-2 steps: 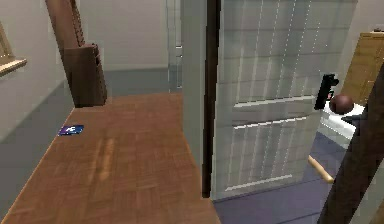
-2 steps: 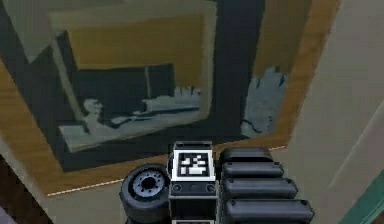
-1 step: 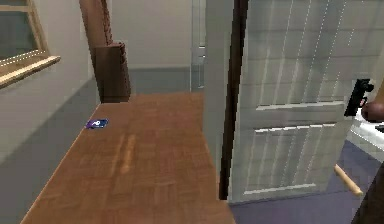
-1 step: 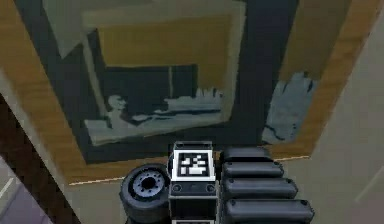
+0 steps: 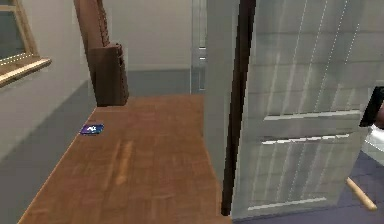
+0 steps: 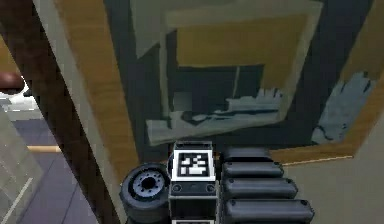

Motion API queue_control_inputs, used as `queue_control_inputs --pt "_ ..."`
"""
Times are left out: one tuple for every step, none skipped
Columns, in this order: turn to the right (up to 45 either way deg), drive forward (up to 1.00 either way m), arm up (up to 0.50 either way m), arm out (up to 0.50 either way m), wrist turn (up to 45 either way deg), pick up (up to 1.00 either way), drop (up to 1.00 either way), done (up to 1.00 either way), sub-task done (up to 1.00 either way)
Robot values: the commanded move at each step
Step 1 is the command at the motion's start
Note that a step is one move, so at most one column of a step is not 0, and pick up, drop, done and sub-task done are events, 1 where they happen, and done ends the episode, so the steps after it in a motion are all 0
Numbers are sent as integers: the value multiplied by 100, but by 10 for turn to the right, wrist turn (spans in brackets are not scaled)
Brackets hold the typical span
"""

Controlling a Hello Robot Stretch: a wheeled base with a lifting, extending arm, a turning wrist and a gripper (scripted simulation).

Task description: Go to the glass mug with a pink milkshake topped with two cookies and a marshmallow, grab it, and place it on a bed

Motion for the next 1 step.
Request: queue_control_inputs --pt "30 0 0 0 0 0 0 0 0"
